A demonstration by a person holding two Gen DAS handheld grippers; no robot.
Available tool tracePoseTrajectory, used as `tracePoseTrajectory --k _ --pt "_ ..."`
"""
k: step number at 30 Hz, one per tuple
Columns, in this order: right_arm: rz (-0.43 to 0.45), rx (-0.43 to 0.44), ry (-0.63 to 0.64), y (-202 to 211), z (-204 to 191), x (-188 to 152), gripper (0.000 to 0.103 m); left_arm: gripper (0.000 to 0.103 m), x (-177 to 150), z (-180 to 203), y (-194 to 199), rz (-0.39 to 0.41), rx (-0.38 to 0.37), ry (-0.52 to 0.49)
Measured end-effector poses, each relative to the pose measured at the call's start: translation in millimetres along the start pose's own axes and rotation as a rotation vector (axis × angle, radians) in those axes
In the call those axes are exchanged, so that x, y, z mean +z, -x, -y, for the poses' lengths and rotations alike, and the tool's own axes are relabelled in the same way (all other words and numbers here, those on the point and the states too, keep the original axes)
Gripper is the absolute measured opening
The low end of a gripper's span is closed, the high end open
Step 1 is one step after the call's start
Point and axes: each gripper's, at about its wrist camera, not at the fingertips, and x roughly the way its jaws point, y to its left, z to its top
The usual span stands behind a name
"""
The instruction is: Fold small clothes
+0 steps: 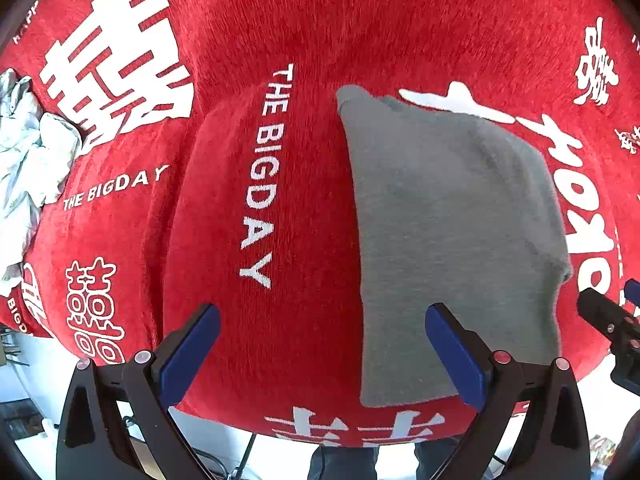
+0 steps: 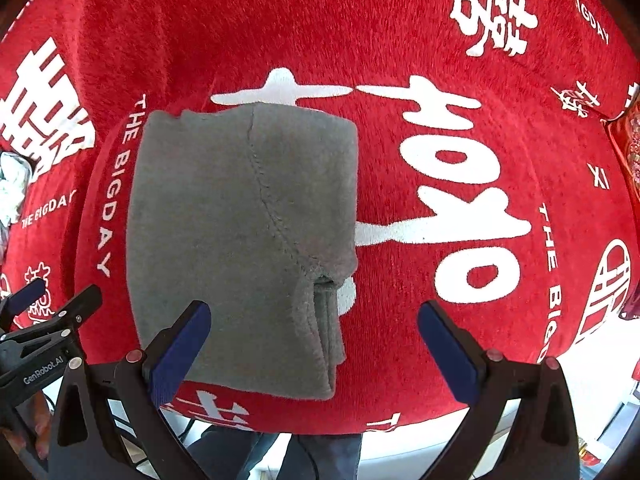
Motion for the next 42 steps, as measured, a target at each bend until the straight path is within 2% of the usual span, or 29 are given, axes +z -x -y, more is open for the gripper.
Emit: tracePoseTrajectory --k 21,42 --pt "0.037 -0.003 0.036 91.5 -12.0 -7.0 0.103 0.102 -5.9 -9.6 94.1 0.056 0.017 0.007" --pt "0.042 -0.014 0.021 115.7 -17.2 -9.2 0.103 0.102 -8.4 -17.9 115.6 0.078 0.003 0.008"
